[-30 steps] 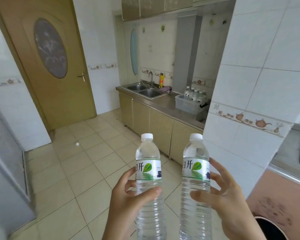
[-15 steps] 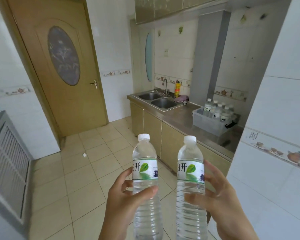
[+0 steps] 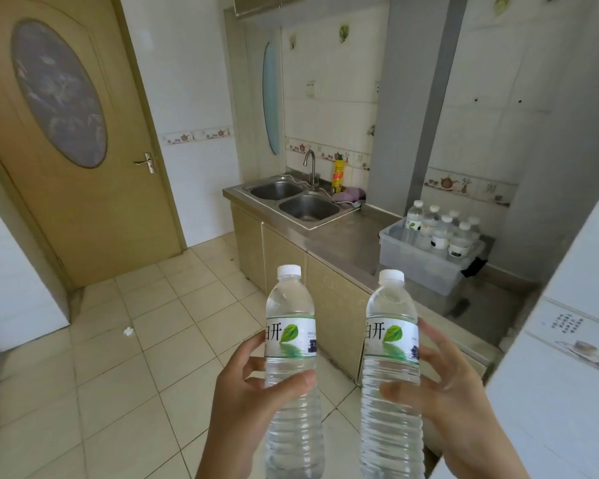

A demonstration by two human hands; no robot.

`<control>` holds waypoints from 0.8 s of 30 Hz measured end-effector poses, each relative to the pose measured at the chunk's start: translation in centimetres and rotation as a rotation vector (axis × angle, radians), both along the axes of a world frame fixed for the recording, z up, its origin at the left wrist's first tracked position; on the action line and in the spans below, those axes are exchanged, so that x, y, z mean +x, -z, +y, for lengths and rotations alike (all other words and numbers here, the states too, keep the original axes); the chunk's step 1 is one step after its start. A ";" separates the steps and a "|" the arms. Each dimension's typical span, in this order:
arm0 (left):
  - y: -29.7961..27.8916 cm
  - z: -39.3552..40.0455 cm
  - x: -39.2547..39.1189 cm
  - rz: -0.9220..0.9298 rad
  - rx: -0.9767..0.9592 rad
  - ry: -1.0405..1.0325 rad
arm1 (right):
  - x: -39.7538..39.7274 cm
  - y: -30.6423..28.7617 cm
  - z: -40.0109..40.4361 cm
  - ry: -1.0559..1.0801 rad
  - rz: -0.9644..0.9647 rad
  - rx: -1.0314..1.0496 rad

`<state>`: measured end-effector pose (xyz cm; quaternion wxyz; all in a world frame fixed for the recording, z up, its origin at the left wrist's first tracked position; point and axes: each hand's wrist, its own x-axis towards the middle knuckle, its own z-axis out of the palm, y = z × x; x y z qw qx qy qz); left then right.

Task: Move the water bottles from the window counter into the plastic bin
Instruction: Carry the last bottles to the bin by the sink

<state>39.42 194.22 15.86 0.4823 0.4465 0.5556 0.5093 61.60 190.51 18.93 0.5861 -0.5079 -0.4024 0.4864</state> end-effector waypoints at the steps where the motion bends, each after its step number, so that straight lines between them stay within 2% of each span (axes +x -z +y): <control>1: 0.0 2.1 0.0 -0.008 -0.004 0.011 | -0.1 -0.1 1.8 0.012 0.006 -0.001; 13: -1.0 23.7 3.6 -0.046 -0.001 0.191 | 2.4 -1.4 19.8 0.165 -0.049 -0.034; 24: 2.3 41.1 13.7 0.037 -0.026 0.224 | 12.2 2.4 37.9 0.278 -0.004 -0.094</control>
